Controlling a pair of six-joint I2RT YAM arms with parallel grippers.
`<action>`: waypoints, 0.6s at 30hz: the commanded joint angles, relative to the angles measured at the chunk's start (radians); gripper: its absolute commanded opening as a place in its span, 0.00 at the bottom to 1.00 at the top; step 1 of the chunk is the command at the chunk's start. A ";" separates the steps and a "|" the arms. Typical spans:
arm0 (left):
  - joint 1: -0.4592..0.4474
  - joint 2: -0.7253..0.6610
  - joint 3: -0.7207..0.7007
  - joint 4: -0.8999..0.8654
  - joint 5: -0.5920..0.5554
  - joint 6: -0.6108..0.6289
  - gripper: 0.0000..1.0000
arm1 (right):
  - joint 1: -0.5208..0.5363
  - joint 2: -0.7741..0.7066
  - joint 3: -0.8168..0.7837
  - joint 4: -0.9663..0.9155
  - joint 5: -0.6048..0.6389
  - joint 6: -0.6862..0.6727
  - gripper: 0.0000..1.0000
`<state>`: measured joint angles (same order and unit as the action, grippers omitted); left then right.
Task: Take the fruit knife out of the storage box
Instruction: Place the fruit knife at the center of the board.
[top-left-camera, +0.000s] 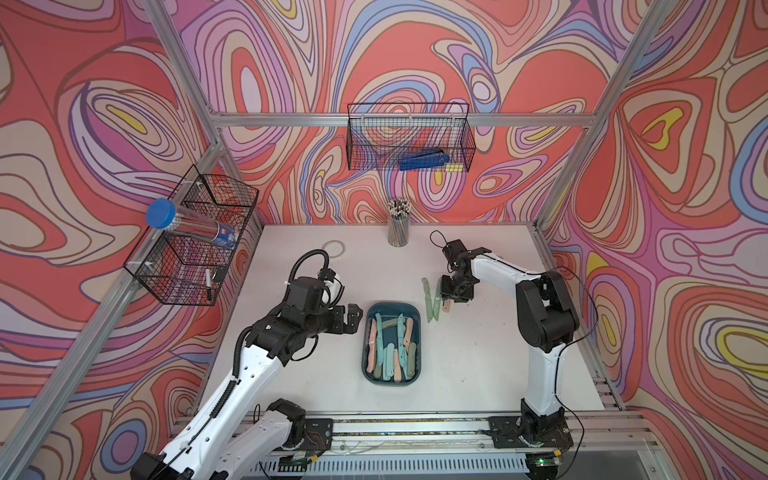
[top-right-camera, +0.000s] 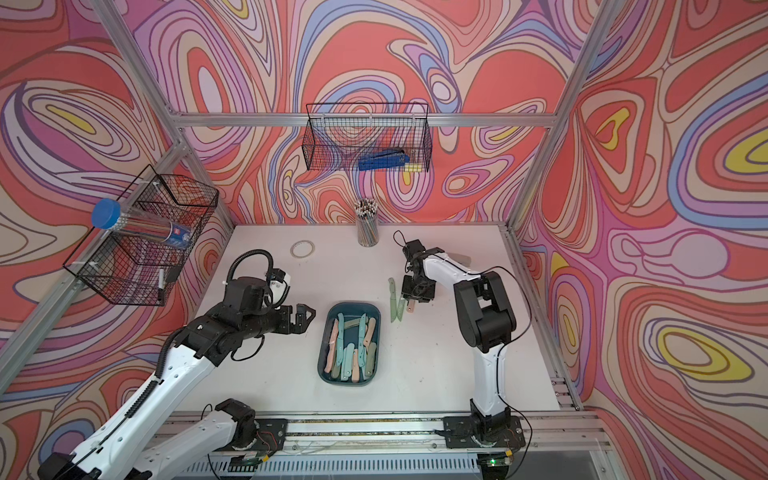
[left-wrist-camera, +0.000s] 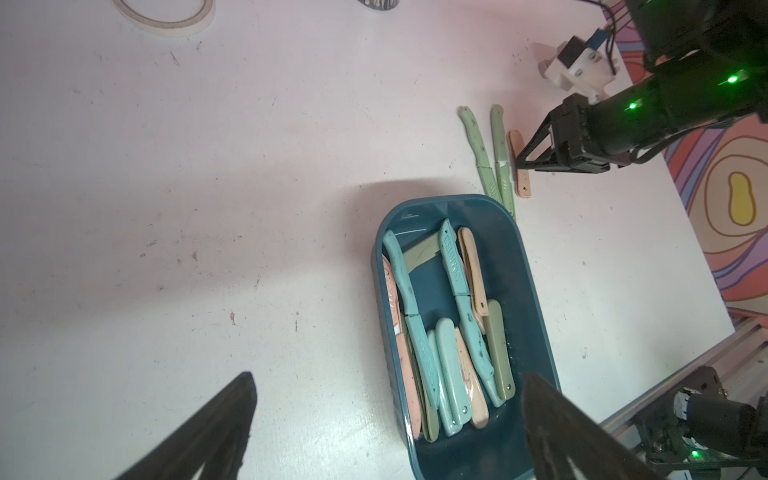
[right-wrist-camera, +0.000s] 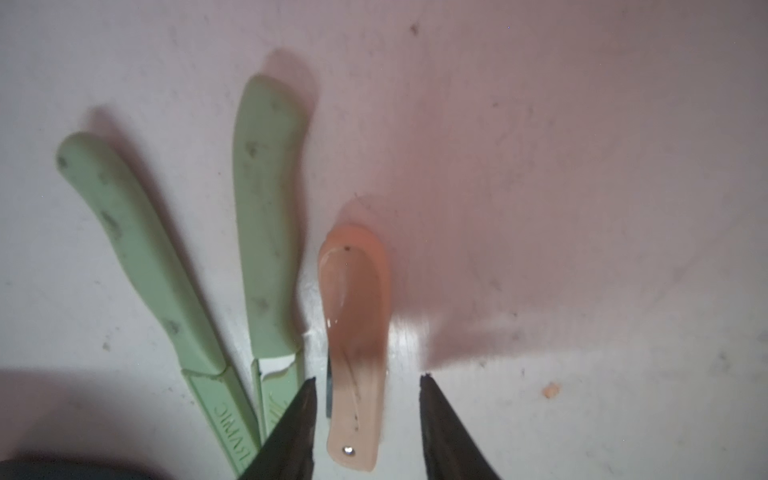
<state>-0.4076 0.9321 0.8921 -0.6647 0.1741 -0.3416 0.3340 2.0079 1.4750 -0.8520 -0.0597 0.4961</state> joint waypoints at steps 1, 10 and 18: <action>-0.024 -0.003 0.028 -0.044 -0.050 -0.010 1.00 | -0.004 -0.104 -0.045 0.044 0.017 -0.023 0.46; -0.162 0.118 0.097 -0.060 -0.144 -0.064 0.99 | -0.005 -0.230 -0.191 0.155 -0.027 -0.065 0.59; -0.319 0.319 0.123 0.046 -0.191 -0.125 0.95 | -0.004 -0.323 -0.238 0.170 -0.010 -0.052 0.58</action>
<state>-0.6849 1.2007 0.9913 -0.6689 0.0212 -0.4187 0.3340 1.7287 1.2484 -0.7082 -0.0761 0.4458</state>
